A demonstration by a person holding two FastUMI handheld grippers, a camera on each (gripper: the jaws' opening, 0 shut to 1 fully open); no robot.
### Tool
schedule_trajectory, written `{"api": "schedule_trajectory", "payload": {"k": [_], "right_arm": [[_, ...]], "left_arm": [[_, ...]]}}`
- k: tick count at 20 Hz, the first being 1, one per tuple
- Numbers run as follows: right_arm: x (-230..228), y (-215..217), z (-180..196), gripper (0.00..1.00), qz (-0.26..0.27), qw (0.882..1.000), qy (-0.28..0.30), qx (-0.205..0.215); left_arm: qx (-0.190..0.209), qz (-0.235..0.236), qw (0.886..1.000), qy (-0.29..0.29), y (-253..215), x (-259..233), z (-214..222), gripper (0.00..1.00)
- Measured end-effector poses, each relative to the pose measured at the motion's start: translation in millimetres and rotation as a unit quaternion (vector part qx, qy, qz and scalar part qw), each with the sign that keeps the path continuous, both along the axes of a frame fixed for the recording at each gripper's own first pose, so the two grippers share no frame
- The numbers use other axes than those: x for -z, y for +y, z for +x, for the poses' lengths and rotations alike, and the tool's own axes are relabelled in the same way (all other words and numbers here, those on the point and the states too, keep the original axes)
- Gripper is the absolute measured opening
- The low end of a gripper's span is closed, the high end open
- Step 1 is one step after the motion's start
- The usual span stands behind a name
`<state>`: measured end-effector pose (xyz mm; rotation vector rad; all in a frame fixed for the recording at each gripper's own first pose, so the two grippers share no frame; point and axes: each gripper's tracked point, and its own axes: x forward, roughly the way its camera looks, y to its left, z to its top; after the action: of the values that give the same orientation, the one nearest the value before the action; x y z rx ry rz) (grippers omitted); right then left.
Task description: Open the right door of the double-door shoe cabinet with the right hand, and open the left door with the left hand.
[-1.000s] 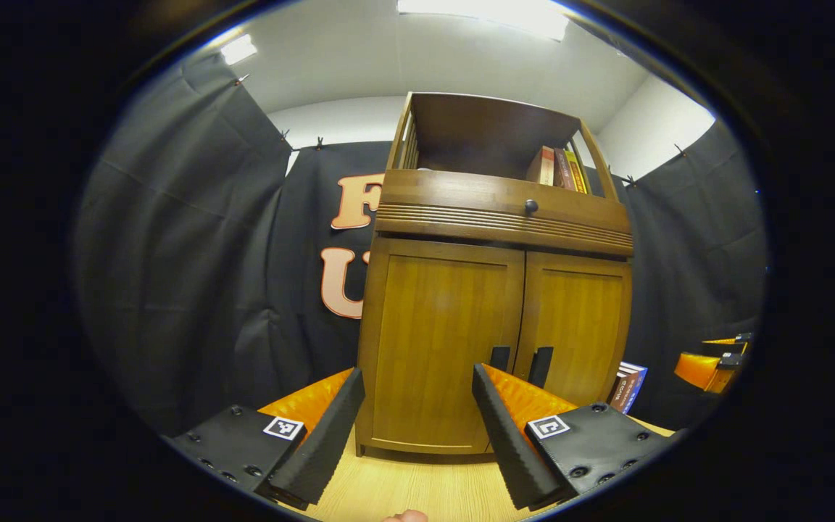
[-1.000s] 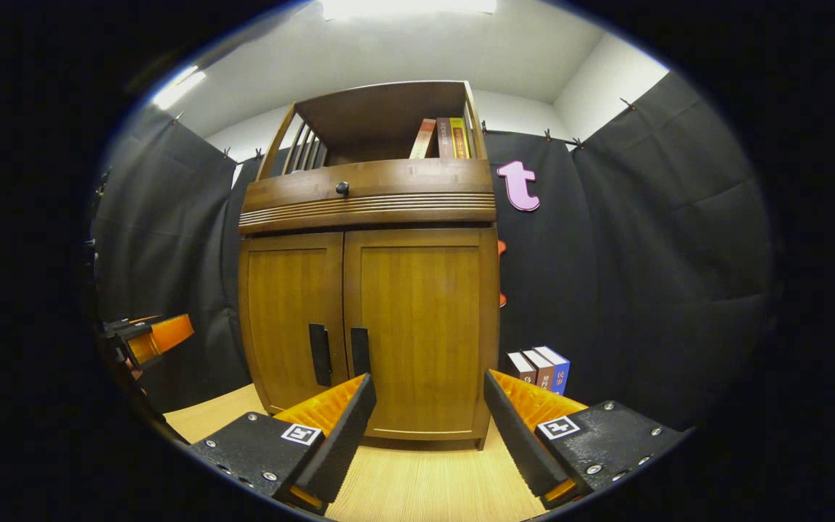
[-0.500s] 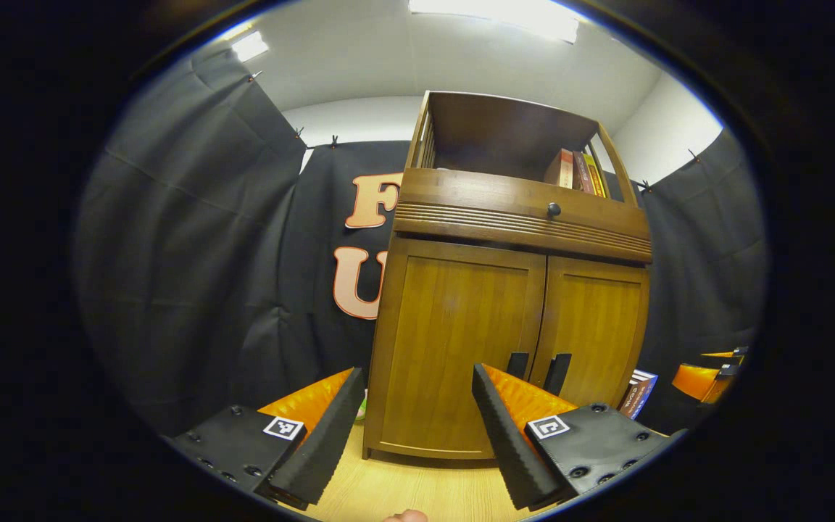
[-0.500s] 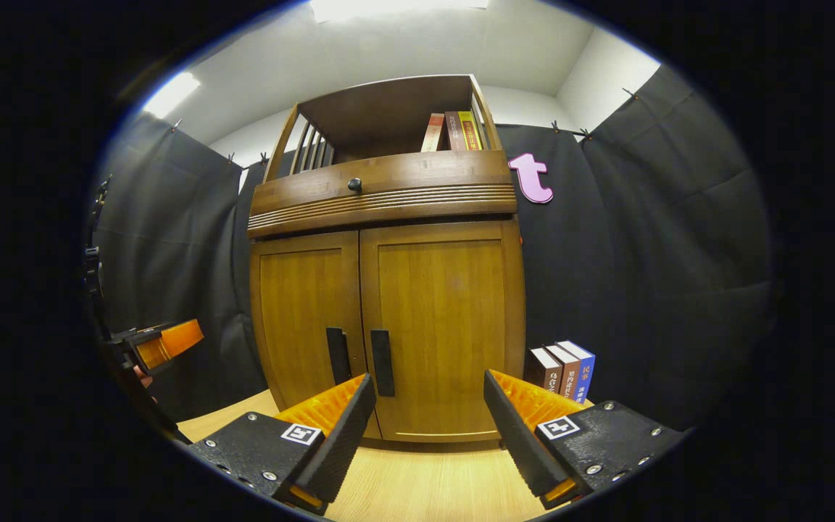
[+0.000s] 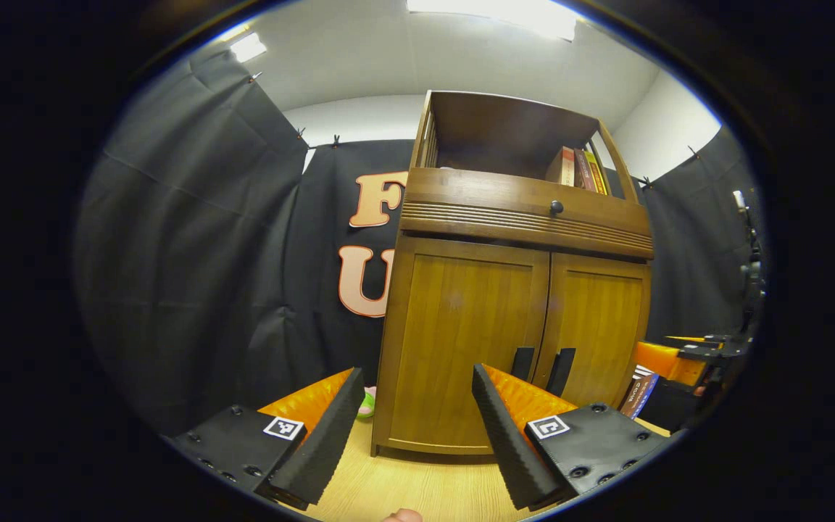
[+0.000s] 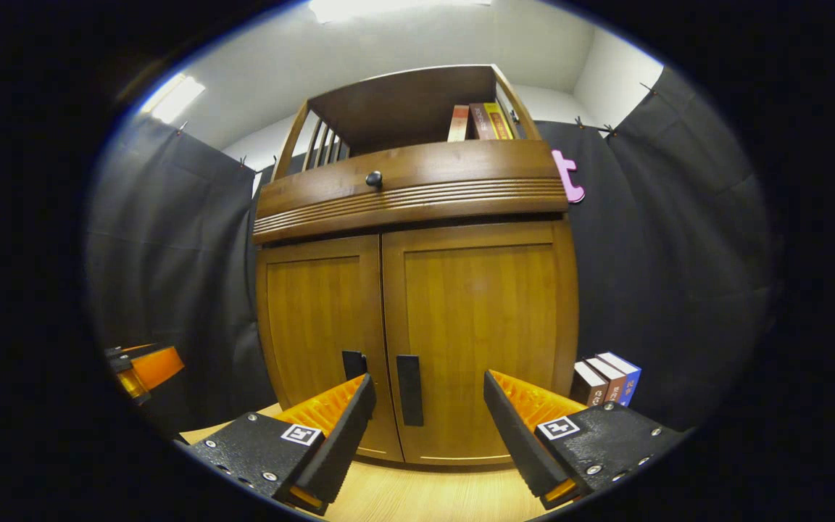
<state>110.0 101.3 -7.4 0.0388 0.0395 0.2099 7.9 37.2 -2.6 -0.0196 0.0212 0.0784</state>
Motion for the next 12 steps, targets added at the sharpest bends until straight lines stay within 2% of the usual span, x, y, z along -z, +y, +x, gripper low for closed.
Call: {"api": "schedule_trajectory", "payload": {"k": [1, 2, 7, 9, 12], "right_arm": [[4, 10, 15, 1.0, 0.005, 1.0, 0.003, -0.009], [7, 18, 30, 0.93, 0.006, 1.0, 0.006, -0.014], [41, 34, 99, 0.93, -0.018, 1.0, 0.025, -0.001], [61, 29, 124, 0.93, -0.045, 0.998, 0.026, 0.024], [87, 30, 142, 0.93, -0.049, 0.997, 0.048, 0.041]], "left_arm": [[0.0, 0.003, 1.0, 0.004, 0, 0, -1, 0.98], [-0.003, 0.01, 1.0, 0.005, 2, 1, -4, 0.97], [-0.014, 0.012, 1.0, 0.0, 9, -5, -8, 0.98], [-0.021, 0.019, 1.0, -0.008, 14, -8, -13, 0.98], [-0.031, 0.019, 0.999, -0.009, 28, -4, -31, 0.98]]}}
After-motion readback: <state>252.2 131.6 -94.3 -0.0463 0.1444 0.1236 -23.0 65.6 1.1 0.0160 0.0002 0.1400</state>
